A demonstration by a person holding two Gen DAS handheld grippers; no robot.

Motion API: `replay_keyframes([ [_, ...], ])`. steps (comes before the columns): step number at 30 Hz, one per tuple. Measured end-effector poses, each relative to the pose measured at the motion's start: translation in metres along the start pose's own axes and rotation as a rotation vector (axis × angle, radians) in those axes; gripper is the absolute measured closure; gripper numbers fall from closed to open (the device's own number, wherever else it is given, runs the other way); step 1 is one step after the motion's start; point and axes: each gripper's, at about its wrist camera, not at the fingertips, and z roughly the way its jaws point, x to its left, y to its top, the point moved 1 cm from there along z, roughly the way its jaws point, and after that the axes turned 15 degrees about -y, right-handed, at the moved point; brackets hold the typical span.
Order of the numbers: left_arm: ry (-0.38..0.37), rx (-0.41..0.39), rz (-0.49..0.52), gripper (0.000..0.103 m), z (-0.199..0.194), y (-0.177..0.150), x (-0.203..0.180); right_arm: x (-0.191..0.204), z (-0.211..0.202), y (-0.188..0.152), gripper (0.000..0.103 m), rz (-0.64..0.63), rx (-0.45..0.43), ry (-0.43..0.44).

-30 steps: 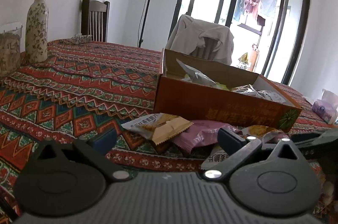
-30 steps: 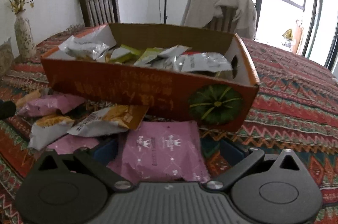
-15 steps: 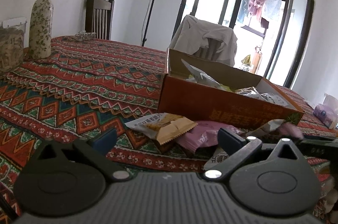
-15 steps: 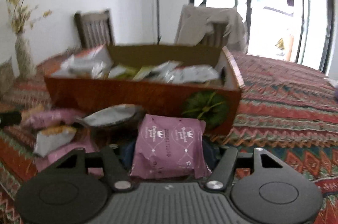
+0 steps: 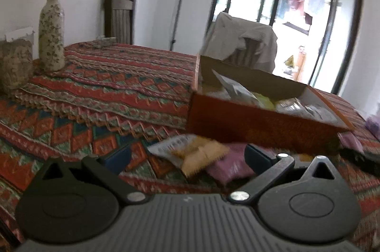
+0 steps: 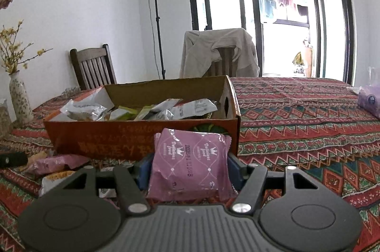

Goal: Organize snacks
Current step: 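Grasp a white cracker-print packet with the left gripper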

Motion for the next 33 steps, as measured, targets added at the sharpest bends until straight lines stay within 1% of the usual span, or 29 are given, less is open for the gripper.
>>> replay_keyframes([
  [3, 0.079, 0.042, -0.033, 0.000, 0.015, 0.016, 0.001, 0.001, 0.000, -0.001, 0.040, 0.007, -0.001, -0.003],
  [7, 0.115, 0.108, -0.090, 0.000, 0.040, 0.028, 0.001, -0.001, -0.001, -0.002, 0.040, 0.019, -0.001, -0.002],
  [10, 0.173, 0.172, -0.125, 0.000, 0.059, 0.029, 0.001, -0.002, 0.000, -0.002, 0.040, 0.023, 0.000, 0.001],
  [14, 0.197, 0.200, -0.190, 0.000, 0.066, 0.022, 0.005, -0.004, 0.001, -0.002, 0.040, 0.031, 0.000, 0.006],
  [15, 0.200, 0.199, -0.197, 0.003, 0.065, 0.021, 0.006, -0.004, 0.000, -0.002, 0.040, 0.034, -0.001, 0.007],
  [16, 0.193, 0.196, -0.208, 0.009, 0.064, 0.021, 0.008, -0.005, 0.000, -0.002, 0.040, 0.035, -0.001, 0.008],
  [17, 0.177, 0.196, -0.223, 0.012, 0.063, 0.021, 0.009, -0.005, 0.000, -0.003, 0.040, 0.036, -0.001, 0.009],
  [19, 0.119, 0.188, -0.260, 0.031, 0.058, 0.021, 0.014, -0.006, 0.000, -0.003, 0.039, 0.039, -0.001, 0.012],
  [20, 0.113, 0.187, -0.259, 0.034, 0.056, 0.022, 0.015, -0.006, 0.000, -0.003, 0.039, 0.041, -0.002, 0.013],
  [21, 0.107, 0.186, -0.257, 0.040, 0.055, 0.023, 0.015, -0.007, -0.001, -0.003, 0.039, 0.042, -0.002, 0.014],
  [22, 0.098, 0.183, -0.256, 0.051, 0.053, 0.023, 0.016, -0.007, -0.001, -0.003, 0.039, 0.042, -0.002, 0.015],
  [24, 0.091, 0.188, -0.255, 0.058, 0.051, 0.022, 0.019, -0.008, -0.001, -0.003, 0.039, 0.043, -0.003, 0.016],
  [26, 0.084, 0.183, -0.243, 0.059, 0.047, 0.020, 0.021, -0.008, -0.001, -0.004, 0.039, 0.044, -0.002, 0.016],
  [33, 0.076, 0.137, -0.205, 0.060, 0.030, 0.020, 0.024, -0.009, 0.000, -0.004, 0.039, 0.045, -0.003, 0.016],
])
